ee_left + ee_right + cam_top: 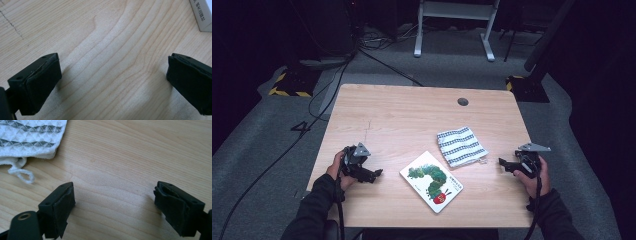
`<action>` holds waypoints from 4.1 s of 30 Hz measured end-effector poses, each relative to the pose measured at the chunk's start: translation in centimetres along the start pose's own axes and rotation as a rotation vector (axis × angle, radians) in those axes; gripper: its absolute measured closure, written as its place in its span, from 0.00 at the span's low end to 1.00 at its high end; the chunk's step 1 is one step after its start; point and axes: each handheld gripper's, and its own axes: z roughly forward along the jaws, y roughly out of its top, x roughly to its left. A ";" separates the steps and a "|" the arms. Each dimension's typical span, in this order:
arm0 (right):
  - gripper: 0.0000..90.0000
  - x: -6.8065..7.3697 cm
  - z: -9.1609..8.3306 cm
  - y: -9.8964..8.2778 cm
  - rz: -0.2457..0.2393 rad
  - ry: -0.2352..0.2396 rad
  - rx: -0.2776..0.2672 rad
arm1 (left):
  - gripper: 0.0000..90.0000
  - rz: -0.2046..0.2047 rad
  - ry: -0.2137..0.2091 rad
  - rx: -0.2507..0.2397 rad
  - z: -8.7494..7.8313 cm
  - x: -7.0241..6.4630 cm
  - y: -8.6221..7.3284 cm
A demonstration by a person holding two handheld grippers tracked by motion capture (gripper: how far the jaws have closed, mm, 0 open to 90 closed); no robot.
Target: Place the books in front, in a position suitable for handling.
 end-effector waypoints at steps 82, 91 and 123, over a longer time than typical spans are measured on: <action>0.18 8.4 6.0 6.8 -0.228 0.245 0.101 | 0.09 0.308 -0.273 -0.011 4.0 -10.8 4.5; 0.21 6.7 4.2 5.9 -0.225 0.206 0.147 | 0.15 0.311 -0.268 0.003 3.6 -11.9 4.5; 0.26 2.7 0.2 1.8 -0.139 0.150 0.113 | 0.19 0.175 -0.151 -0.035 5.1 -16.4 5.8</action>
